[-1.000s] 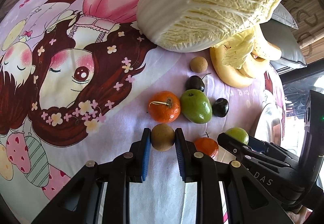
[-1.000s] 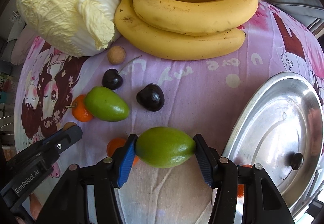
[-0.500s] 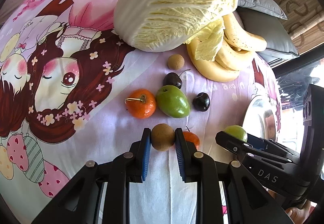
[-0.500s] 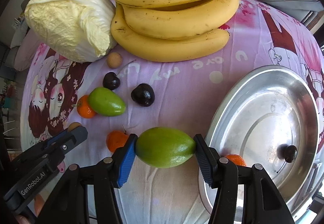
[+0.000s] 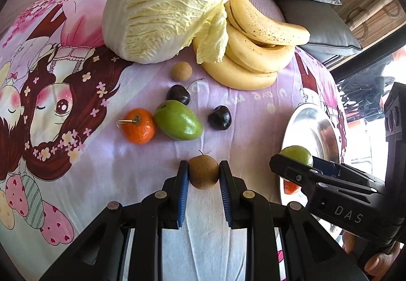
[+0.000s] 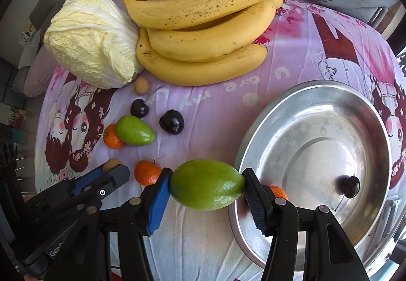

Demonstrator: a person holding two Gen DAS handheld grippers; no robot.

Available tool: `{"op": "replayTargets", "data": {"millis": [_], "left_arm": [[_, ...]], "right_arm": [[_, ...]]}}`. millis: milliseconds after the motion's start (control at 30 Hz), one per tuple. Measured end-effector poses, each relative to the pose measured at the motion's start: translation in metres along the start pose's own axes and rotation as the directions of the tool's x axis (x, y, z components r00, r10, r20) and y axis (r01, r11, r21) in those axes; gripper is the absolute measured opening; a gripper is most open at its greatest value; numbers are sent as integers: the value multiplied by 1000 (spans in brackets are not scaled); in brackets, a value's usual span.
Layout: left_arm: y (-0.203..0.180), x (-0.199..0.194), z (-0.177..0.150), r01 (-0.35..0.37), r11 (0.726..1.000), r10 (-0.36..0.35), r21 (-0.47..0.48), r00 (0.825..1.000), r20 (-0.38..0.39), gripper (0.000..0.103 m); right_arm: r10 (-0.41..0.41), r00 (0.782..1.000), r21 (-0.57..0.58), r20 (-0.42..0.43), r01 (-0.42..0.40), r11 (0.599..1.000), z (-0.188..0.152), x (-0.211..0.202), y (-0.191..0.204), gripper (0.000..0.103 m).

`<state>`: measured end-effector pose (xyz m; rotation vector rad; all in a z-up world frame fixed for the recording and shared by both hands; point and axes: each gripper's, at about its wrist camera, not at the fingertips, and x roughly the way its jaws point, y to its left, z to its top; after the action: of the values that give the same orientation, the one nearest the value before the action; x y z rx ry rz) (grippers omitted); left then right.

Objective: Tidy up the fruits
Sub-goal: 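Lift the brown fruit with the left tool while the right tool lifts the green mango, then drop the brown fruit into the steel bowl while the right tool releases the mango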

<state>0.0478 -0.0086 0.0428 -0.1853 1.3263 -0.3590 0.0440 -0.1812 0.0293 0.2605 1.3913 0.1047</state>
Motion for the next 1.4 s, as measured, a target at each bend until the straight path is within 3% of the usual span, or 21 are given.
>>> {"op": "replayTargets", "data": {"millis": [433, 1033, 1400], "left_arm": [[-40, 13, -5, 35, 994, -30, 103, 998, -49, 25], [-130, 36, 5, -4, 947, 35, 322, 995, -91, 25], [-164, 62, 10, -11, 927, 62, 375, 990, -124, 25]], "right_arm": [[-46, 999, 84, 8, 45, 995, -3, -9, -49, 59], [-98, 995, 126, 24, 95, 987, -6, -15, -120, 59], [-117, 993, 141, 23, 112, 984, -5, -12, -147, 59]]}}
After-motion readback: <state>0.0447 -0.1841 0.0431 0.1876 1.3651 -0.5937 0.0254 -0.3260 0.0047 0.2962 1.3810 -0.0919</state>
